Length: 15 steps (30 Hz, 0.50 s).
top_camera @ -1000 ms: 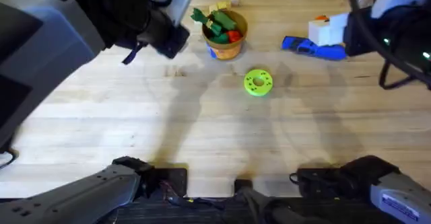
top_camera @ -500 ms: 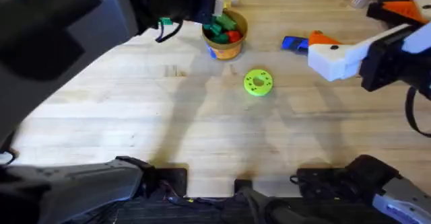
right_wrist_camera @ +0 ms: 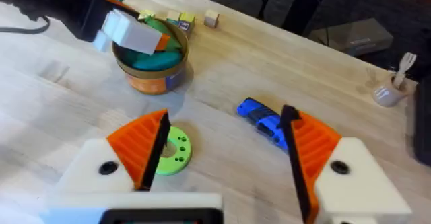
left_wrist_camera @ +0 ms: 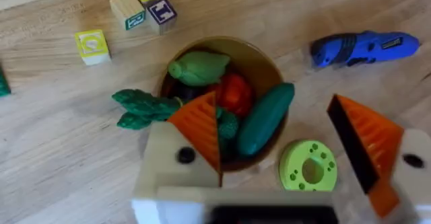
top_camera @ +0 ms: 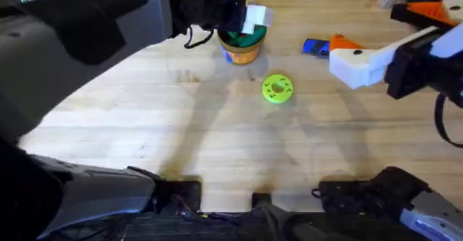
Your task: Pick up the gripper from the table and insert it into the empty holder that is missing its gripper. Then pick up a screw, insert it into the mounting hole, and use the screwdriver to tighten it. Finally, clean up the table by picking up the vegetable and placing it into the bucket.
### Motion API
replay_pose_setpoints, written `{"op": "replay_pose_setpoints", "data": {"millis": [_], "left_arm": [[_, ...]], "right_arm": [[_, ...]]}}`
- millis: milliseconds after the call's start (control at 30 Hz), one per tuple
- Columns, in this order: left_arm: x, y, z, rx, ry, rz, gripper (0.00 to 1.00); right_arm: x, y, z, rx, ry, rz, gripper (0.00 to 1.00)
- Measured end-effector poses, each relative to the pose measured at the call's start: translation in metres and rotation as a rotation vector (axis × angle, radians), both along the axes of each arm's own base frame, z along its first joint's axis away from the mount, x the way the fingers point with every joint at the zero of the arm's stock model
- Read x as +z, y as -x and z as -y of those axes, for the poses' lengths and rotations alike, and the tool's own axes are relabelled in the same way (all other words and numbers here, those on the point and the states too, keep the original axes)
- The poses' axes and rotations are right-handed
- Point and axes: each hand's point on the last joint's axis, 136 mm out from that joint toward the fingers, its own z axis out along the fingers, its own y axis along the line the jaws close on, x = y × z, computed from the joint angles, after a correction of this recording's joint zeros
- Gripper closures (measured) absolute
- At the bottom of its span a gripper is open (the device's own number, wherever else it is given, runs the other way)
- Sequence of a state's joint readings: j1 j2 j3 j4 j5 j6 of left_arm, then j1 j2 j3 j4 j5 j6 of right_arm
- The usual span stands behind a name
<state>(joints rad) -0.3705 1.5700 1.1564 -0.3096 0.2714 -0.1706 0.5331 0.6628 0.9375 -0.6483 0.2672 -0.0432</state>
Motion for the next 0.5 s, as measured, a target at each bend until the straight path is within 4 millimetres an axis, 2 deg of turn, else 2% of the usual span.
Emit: {"op": "replay_pose_setpoints", "data": {"millis": [233, 367, 500], "left_arm": [[0.004, 0.001, 0.000, 0.000, 0.006, 0.006, 0.006], [0.029, 0.010, -0.007, -0.004, 0.010, 0.053, 0.006], [0.062, 0.042, -0.028, -0.025, -0.034, 0.091, 0.006]], "right_arm": [[0.000, 0.000, 0.000, -0.003, -0.007, -0.002, 0.010], [-0.001, 0.001, 0.000, -0.017, -0.039, -0.017, 0.010], [-0.014, 0.008, 0.001, -0.016, -0.027, -0.077, 0.010]]}}
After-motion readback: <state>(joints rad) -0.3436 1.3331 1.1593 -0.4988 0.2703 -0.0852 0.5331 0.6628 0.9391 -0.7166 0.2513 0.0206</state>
